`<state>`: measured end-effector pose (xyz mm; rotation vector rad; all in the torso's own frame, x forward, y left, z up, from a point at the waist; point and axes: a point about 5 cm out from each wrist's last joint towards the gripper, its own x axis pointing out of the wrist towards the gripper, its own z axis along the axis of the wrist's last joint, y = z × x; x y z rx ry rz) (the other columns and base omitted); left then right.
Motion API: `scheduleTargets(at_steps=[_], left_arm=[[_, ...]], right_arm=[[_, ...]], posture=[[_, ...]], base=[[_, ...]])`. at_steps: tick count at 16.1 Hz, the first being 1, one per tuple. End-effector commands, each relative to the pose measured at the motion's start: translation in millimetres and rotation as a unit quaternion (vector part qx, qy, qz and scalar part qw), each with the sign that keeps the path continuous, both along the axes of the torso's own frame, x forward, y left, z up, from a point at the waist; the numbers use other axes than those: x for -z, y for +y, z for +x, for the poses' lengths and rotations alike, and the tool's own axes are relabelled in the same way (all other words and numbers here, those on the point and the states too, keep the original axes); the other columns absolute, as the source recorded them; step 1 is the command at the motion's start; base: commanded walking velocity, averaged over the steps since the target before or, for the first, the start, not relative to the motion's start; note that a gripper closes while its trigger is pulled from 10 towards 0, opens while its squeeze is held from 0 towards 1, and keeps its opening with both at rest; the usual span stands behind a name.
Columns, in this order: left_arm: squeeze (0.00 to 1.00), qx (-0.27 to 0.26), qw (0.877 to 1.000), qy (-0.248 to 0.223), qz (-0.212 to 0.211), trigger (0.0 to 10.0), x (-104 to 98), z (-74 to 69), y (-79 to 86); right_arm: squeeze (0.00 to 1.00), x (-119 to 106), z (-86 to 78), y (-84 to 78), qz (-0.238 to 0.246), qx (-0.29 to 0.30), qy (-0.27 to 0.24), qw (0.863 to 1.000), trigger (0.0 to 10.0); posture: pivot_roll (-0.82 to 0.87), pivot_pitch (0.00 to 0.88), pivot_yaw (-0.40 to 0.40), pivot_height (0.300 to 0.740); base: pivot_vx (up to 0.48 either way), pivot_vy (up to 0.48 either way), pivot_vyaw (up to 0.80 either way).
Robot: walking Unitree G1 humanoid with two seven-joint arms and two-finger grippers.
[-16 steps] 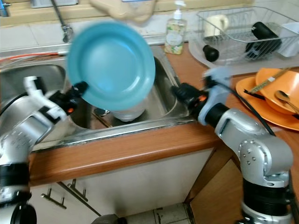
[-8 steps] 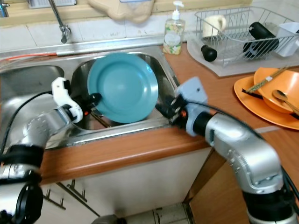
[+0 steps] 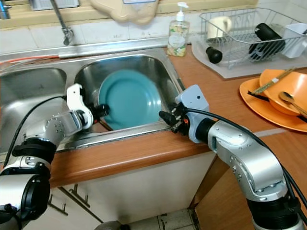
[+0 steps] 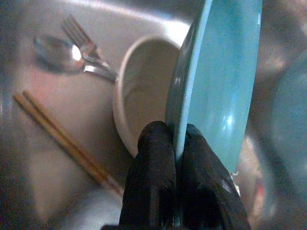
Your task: Kitchen organization
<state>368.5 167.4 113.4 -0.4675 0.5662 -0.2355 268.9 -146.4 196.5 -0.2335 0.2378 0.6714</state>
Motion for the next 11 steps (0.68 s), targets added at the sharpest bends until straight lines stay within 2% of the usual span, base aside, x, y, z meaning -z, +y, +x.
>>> scheduleTargets(at_steps=[1, 2, 3, 4, 7, 8, 9, 10, 11], left_arm=[[0.5, -0.003, 1.0, -0.022, 0.009, 10.0, -12.5, 6.7, 0.5], [0.91, -0.004, 1.0, -0.021, 0.01, 10.0, -11.6, 7.4, 0.6], [1.0, -0.005, 1.0, -0.022, 0.012, 10.0, -11.5, 7.9, 0.8], [1.0, -0.006, 1.0, -0.023, 0.013, 10.0, -11.5, 8.3, 0.9], [1.0, 0.012, 0.997, -0.071, 0.027, 10.0, -19.7, 9.9, 5.2], [1.0, 0.033, 0.993, -0.101, 0.044, 10.0, -23.4, 6.9, 8.0], [1.0, 0.051, 0.985, -0.148, 0.072, 10.0, -29.6, 2.8, 12.1], [1.0, 0.057, 0.982, -0.164, 0.079, 10.0, -32.1, 0.2, 13.8], [1.0, 0.068, 0.972, -0.201, 0.102, 10.0, -38.0, -5.2, 17.1]], right_arm=[[0.0, 1.8, -0.7, 0.2, -0.005, 0.003, 0.001, 1.0, 10.0], [0.0, 2.4, 1.3, -1.5, -0.005, 0.016, 0.001, 1.0, 10.0], [0.0, 2.2, 2.4, -2.5, -0.005, 0.023, 0.001, 1.0, 10.0], [0.0, 2.1, 3.0, -3.0, -0.004, 0.027, 0.001, 1.0, 10.0], [0.0, 0.6, 4.8, -4.9, -0.001, 0.042, -0.002, 0.999, 10.0], [0.09, -0.6, 6.0, -5.1, 0.005, 0.056, -0.011, 0.998, 10.0], [0.96, -2.6, 8.8, -6.2, 0.009, 0.078, -0.026, 0.997, 10.0], [1.0, -3.3, 10.1, -7.0, 0.01, 0.089, -0.032, 0.995, 10.0], [1.0, -3.4, 12.5, -8.4, 0.012, 0.11, -0.037, 0.993, 10.0]], posture=[[-0.08, 0.0, 0.101, 0.74], [-0.08, 0.0, 0.101, 0.74], [-0.08, 0.0, 0.101, 0.74], [-0.08, 0.0, 0.101, 0.74], [-0.08, 0.0, 0.097, 0.74], [-0.08, 0.0, 0.092, 0.74], [-0.08, 0.0, 0.089, 0.74], [-0.07, 0.0, 0.086, 0.74], [-0.07, 0.0, 0.083, 0.74]], base=[[0.0, 0.0, 0.0], [0.0, 0.0, 0.0], [0.0, 0.0, 0.0], [0.0, 0.0, 0.0], [0.0, 0.0, 0.0], [0.0, 0.0, 0.0], [0.0, 0.0, 0.0], [0.0, 0.0, 0.0], [0.0, 0.0, 0.0]])
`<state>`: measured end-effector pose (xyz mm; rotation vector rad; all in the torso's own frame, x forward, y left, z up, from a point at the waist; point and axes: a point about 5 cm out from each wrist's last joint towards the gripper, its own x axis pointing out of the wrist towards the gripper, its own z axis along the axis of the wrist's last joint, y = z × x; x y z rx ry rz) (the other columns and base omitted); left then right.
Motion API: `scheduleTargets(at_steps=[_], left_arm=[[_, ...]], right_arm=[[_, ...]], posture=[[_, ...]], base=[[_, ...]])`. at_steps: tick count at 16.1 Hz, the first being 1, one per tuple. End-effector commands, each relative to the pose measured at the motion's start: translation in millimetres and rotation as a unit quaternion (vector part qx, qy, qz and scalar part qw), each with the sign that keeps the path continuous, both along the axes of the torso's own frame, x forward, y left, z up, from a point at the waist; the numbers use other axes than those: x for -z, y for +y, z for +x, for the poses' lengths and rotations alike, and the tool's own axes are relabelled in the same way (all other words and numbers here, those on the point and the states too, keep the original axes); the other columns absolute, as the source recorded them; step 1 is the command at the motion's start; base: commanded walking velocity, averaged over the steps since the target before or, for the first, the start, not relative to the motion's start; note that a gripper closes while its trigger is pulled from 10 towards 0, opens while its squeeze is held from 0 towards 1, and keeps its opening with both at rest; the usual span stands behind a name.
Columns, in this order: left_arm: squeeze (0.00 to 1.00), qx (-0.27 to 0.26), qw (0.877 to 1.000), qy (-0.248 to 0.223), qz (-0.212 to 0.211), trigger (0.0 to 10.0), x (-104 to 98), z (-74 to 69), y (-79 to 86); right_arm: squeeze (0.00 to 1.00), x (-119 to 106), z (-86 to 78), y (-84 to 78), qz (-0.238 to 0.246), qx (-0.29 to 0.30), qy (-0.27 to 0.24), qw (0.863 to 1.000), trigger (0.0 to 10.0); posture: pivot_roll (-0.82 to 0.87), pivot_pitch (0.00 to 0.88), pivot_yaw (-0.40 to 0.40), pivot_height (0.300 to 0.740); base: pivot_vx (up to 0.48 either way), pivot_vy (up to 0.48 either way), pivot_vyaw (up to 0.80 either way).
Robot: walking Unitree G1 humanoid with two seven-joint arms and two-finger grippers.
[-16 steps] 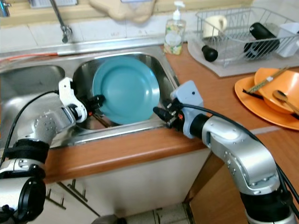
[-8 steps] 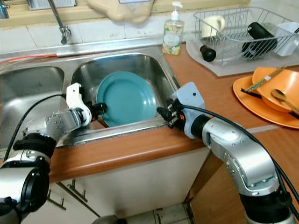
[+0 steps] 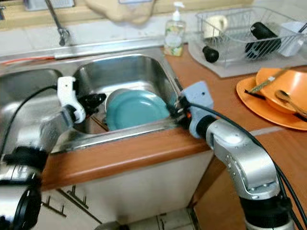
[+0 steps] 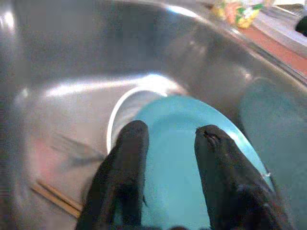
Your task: Kitchen organization
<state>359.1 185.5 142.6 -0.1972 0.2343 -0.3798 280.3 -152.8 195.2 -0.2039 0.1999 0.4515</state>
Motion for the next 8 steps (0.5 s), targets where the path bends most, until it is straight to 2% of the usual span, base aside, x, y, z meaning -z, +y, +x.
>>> scheduleTargets(at_steps=[1, 2, 4, 5, 6, 7, 8], left_arm=[[1.0, 0.015, 0.998, -0.057, 0.029, 10.0, -15.9, -2.8, 2.2], [1.0, 0.023, 0.995, -0.091, 0.045, 10.0, -20.4, -10.5, 3.7], [1.0, 0.035, 0.99, -0.119, 0.068, 10.0, -22.8, -23.3, 3.8], [0.87, 0.038, 0.986, -0.141, 0.08, 10.0, -24.8, -31.9, 2.4], [0.24, 0.04, 0.983, -0.159, 0.08, 10.0, -28.2, -40.6, -1.3], [0.0, 0.04, 0.981, -0.172, 0.076, 10.0, -30.6, -47.6, -5.7], [0.0, 0.04, 0.981, -0.175, 0.074, 10.0, -31.2, -49.5, -7.1]], right_arm=[[1.0, -3.1, 4.9, -5.5, -0.002, 0.038, -0.018, 0.999, 10.0], [1.0, -0.9, 7.1, -7.8, -0.015, 0.058, -0.027, 0.998, 10.0], [1.0, 1.7, 7.1, -8.5, -0.029, 0.075, -0.038, 0.996, 10.0], [1.0, 3.5, 7.0, -9.2, -0.03, 0.091, -0.04, 0.995, 10.0], [1.0, 5.4, 7.2, -11.6, -0.043, 0.115, -0.046, 0.991, 10.0], [1.0, 8.4, 7.7, -14.4, -0.062, 0.139, -0.051, 0.987, 10.0], [1.0, 9.5, 7.9, -15.4, -0.068, 0.147, -0.053, 0.985, 10.0]], posture=[[-0.06, 0.0, 0.08, 0.74], [-0.06, 0.0, 0.079, 0.74], [-0.06, 0.0, 0.084, 0.74], [-0.06, 0.0, 0.086, 0.74], [-0.06, 0.0, 0.088, 0.74], [-0.06, 0.0, 0.088, 0.74], [-0.06, 0.0, 0.088, 0.74]], base=[[0.0, 0.0, 0.0], [0.0, 0.0, 0.0], [0.0, 0.0, 0.0], [0.0, 0.0, 0.0], [0.0, 0.0, 0.0], [0.0, 0.0, 0.0], [0.0, 0.0, 0.0]])
